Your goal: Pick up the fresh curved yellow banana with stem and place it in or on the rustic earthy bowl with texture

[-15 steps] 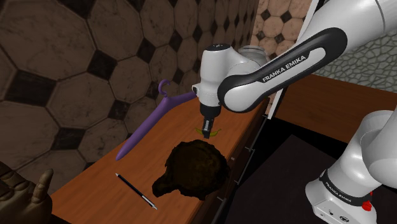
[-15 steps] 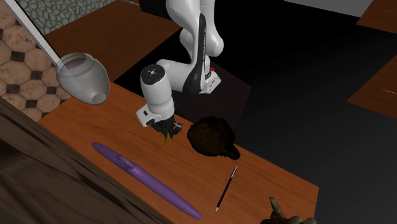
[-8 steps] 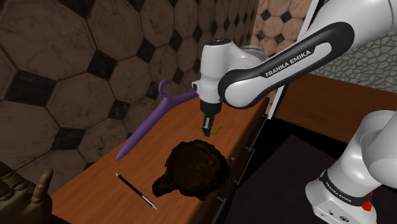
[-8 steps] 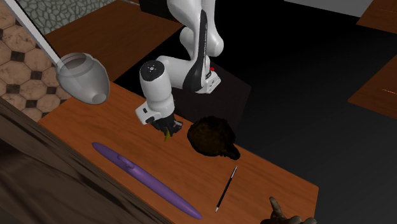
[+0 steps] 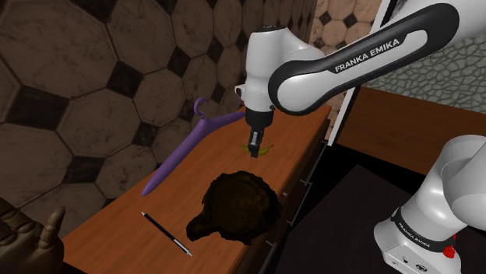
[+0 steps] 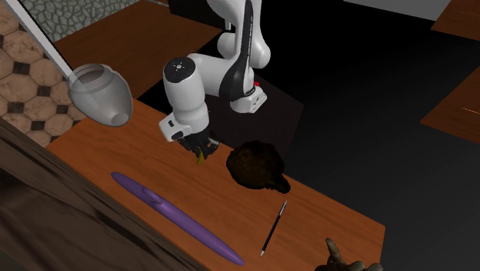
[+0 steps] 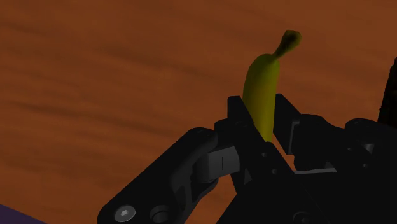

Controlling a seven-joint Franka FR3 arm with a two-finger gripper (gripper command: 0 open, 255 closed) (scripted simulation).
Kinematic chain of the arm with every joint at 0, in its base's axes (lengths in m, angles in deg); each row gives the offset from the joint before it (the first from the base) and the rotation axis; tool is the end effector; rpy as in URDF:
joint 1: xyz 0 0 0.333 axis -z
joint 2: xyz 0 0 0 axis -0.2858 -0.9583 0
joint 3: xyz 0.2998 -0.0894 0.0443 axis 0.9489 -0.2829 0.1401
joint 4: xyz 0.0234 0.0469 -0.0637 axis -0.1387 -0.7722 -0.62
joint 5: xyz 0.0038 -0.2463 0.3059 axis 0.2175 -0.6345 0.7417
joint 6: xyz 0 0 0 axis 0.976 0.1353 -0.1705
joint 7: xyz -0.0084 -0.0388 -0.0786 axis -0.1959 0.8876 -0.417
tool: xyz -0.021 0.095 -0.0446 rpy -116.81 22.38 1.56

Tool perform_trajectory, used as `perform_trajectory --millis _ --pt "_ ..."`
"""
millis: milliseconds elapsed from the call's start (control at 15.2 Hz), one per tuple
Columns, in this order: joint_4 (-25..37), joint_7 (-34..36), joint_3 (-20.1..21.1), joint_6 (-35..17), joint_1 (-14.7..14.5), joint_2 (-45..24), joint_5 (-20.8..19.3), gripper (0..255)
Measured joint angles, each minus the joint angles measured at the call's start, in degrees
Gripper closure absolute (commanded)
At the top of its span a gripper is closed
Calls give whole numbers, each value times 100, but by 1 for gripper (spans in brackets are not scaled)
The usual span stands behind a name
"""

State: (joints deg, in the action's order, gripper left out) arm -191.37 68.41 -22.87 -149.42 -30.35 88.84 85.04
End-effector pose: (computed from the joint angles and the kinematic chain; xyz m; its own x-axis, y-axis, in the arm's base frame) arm 0.4336 0.2503 0.4050 0.8125 0.5823 0.0283 0.5826 -0.8128 -0.0030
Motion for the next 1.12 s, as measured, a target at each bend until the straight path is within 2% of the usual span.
perform_trajectory --millis 1122 --pt "908 -50 -58 1312 4 415 79 255"
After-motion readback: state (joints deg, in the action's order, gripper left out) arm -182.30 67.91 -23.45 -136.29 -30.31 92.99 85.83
